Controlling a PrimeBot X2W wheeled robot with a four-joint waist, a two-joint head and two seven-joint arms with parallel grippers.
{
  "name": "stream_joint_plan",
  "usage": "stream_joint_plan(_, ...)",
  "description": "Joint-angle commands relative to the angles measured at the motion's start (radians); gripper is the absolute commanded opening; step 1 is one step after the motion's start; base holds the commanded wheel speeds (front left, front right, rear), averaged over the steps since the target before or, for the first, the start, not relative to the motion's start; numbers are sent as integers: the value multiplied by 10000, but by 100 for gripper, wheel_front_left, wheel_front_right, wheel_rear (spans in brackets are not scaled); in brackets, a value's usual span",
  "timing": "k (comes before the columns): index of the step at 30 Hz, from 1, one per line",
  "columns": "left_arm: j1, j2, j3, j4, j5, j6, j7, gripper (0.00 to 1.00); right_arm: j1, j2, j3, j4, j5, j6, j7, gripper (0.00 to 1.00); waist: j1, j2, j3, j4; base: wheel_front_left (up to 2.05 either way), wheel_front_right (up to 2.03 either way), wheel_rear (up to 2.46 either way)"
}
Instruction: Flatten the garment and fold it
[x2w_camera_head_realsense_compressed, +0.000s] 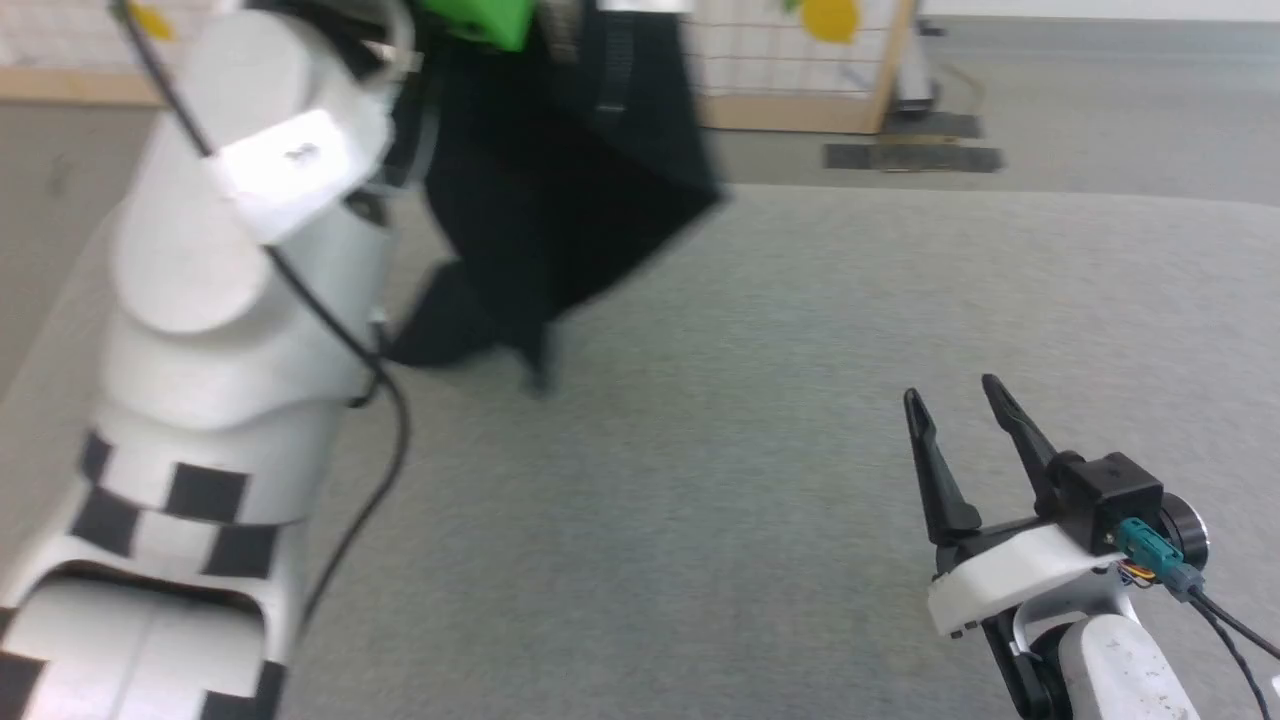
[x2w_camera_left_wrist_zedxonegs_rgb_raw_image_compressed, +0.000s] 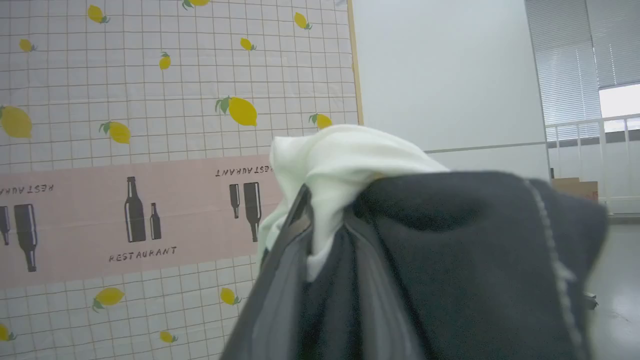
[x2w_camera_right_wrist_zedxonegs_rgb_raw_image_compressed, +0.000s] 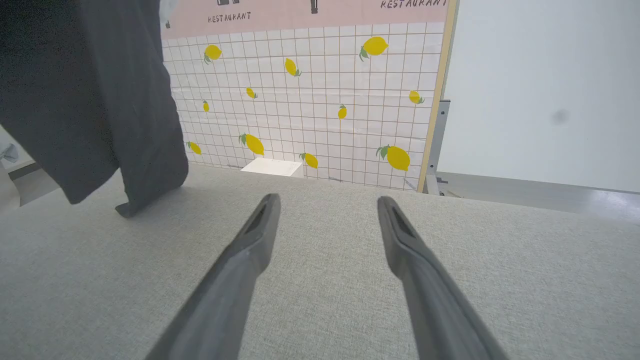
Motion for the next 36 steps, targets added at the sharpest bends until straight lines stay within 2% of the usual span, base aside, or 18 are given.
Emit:
stream_joint_plan(1,-135,-211,-47,75,-185,-52,-101,0,76,6,43,-75,41,-17,46,100,1,-1,-275,-1139,0,0,0)
stream_joint_plan(4,134,-718,-86,252,-601,-44,-204,0,103,6,93,-141,33,-17,113,100,1,-1,-138,-1657,0,0,0)
stream_joint_plan(8,912,-1060,-505,789,-977,-88,34,0,150,6,24,-242,87,-17,144,100,1,-1,172,-2157,0,0,0)
stream_joint_plan(13,2334,-1045,-1583,2357,-730,-154,916,0,118,6,51,-223,172,-17,132,100,1,-1,458,-2635,0,0,0)
stream_joint_plan(20,4042,-1197,-2646,4425,-1054,-561,2583,0,115,6,42,-137,227,-17,75,100,1,-1,580,-2798,0,0,0)
stream_joint_plan(21,4215,-1227,-2746,4630,-1140,-594,2836,26,123,6,37,-135,230,-17,81,100,1,-1,584,-2775,0,0,0)
stream_joint_plan(22,4328,-1250,-2803,4728,-1216,-628,2970,100,132,6,29,-136,231,-17,89,100,1,-1,578,-2745,0,0,0)
stream_joint_plan(26,4660,-1305,-2747,4617,-1464,-625,2590,100,185,6,-56,-157,214,-17,114,100,1,-1,506,-2502,0,0,0)
stream_joint_plan(30,4961,-1107,-2269,3826,-1416,-320,719,100,292,6,-158,-201,161,-17,152,100,1,-1,333,-2176,0,0,0)
stream_joint_plan(33,5306,-724,-1913,3016,-1153,-4,-982,100,407,7,-267,-339,72,-17,205,100,1,-1,204,-1894,0,0,0)
stream_joint_plan(36,5767,-332,-1487,2241,-964,334,-1886,100,521,7,-364,-544,-60,-17,261,100,1,-1,101,-1644,0,0,0)
